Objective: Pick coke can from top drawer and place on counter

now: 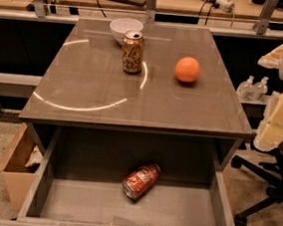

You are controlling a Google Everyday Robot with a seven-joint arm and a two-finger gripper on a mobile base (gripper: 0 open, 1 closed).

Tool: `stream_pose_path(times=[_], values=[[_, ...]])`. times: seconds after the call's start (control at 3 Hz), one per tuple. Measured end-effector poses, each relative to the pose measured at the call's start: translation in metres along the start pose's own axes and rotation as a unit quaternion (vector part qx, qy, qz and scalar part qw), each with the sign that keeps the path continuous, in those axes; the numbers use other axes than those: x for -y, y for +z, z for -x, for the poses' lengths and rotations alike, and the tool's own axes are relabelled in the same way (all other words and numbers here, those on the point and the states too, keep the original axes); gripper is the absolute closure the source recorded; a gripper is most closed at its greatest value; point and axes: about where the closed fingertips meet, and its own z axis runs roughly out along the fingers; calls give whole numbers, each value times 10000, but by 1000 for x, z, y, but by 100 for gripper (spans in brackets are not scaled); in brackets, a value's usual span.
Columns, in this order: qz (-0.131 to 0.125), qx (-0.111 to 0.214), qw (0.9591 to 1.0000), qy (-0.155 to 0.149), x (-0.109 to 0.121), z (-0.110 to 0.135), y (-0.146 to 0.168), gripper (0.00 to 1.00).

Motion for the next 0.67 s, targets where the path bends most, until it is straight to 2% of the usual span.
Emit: stream_pose_path(times=[0.33,0.67], values=[[-18,4,10000,12,0,1,-1,0],[118,80,9990,415,-3,6,4,0]])
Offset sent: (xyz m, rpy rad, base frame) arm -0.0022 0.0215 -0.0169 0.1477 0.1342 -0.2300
